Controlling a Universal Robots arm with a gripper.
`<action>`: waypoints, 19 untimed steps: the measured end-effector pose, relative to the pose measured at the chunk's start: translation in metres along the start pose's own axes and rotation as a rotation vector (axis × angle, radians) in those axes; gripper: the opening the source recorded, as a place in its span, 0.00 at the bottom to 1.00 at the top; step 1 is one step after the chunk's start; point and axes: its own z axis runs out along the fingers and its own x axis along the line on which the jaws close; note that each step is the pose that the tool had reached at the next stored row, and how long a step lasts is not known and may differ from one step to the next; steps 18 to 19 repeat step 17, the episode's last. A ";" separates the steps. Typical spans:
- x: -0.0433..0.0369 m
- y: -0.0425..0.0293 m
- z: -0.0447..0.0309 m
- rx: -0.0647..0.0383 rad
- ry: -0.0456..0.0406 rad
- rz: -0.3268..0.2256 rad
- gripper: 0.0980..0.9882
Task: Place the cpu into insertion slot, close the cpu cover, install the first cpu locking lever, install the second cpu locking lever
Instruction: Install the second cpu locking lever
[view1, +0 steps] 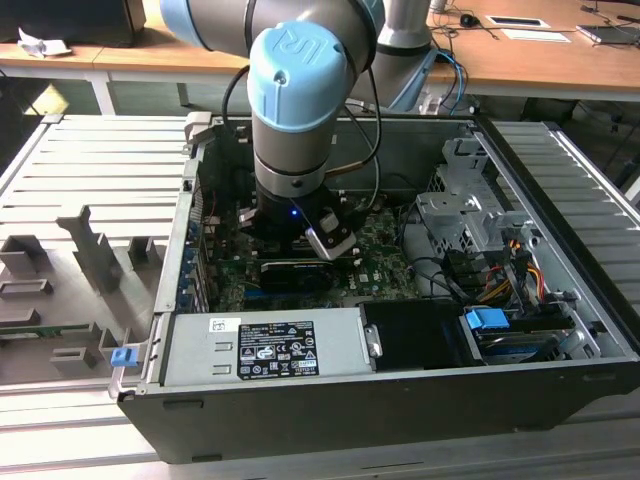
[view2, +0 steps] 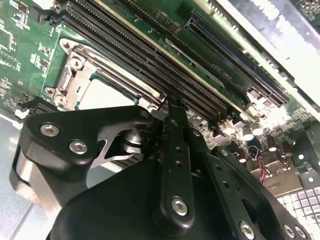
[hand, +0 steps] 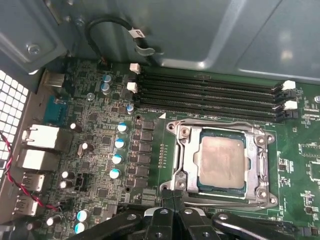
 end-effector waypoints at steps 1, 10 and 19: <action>0.0001 -0.0001 0.0005 -0.002 -0.0002 0.000 0.01; 0.0017 -0.0014 0.0055 -0.027 -0.0017 -0.005 0.01; 0.0028 0.0059 -0.0177 -0.042 -0.0030 -0.006 0.01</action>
